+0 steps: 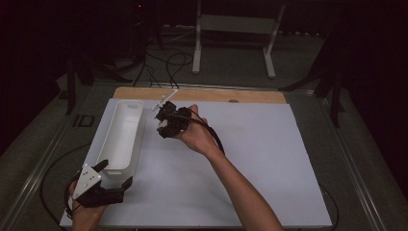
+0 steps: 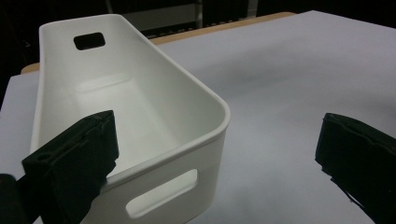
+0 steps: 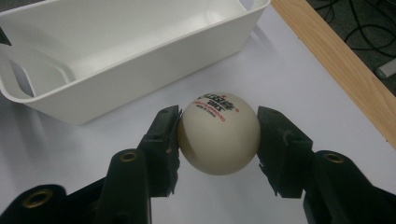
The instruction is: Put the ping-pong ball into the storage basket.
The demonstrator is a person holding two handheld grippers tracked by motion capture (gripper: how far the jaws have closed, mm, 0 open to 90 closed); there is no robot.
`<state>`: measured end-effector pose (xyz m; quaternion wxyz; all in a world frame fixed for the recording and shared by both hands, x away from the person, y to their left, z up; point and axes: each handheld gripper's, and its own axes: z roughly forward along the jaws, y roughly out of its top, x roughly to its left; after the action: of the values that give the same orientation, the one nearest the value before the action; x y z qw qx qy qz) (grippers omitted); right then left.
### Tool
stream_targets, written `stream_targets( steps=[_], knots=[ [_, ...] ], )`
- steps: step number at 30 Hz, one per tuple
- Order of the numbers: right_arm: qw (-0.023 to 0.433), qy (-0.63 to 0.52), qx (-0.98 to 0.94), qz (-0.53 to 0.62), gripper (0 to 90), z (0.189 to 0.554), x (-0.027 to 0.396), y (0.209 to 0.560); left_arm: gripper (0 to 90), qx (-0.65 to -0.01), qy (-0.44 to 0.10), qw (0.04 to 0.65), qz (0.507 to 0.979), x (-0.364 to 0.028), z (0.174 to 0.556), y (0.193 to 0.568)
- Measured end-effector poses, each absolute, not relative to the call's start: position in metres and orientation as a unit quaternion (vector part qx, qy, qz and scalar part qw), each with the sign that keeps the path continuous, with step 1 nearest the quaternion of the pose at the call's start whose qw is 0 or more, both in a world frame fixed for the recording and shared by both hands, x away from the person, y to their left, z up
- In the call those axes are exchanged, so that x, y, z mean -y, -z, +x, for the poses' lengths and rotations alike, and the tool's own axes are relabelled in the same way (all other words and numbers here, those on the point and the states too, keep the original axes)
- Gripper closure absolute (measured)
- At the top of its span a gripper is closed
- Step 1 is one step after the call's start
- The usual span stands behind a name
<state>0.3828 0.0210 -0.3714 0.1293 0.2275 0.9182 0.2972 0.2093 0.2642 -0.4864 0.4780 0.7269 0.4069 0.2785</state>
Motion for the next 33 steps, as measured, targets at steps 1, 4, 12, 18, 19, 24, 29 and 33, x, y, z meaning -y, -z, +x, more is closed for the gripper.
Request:
stream_targets(
  steps=[1,4,12,18,19,24,29,33],
  knots=[
    [0.129,-0.296,-0.919,0.225,50.6,0.383,-0.021,0.371,0.0,-0.407,-0.278,0.478,0.727,-0.264,0.209,0.486],
    [0.127,-0.298,-0.919,0.224,50.6,0.382,-0.025,0.372,0.0,-0.407,-0.278,0.478,0.727,-0.264,0.209,0.486],
    [0.126,-0.299,-0.920,0.222,50.6,0.382,-0.030,0.372,0.0,-0.407,-0.278,0.478,0.727,-0.264,0.210,0.486],
    [0.125,-0.303,-0.919,0.219,50.6,0.382,-0.031,0.372,0.0,-0.407,-0.278,0.478,0.727,-0.265,0.210,0.486],
    [0.125,-0.303,-0.919,0.220,50.6,0.382,-0.032,0.372,0.0,-0.407,-0.278,0.478,0.727,-0.265,0.209,0.486],
    [0.124,-0.307,-0.918,0.218,50.6,0.381,-0.035,0.372,0.0,-0.407,-0.279,0.478,0.727,-0.265,0.209,0.486],
    [0.123,-0.311,-0.918,0.215,50.6,0.380,-0.037,0.372,0.0,-0.407,-0.279,0.478,0.727,-0.265,0.210,0.486],
    [0.121,-0.313,-0.917,0.213,50.6,0.380,-0.039,0.372,0.0,-0.408,-0.279,0.478,0.727,-0.265,0.210,0.486]
  ],
)
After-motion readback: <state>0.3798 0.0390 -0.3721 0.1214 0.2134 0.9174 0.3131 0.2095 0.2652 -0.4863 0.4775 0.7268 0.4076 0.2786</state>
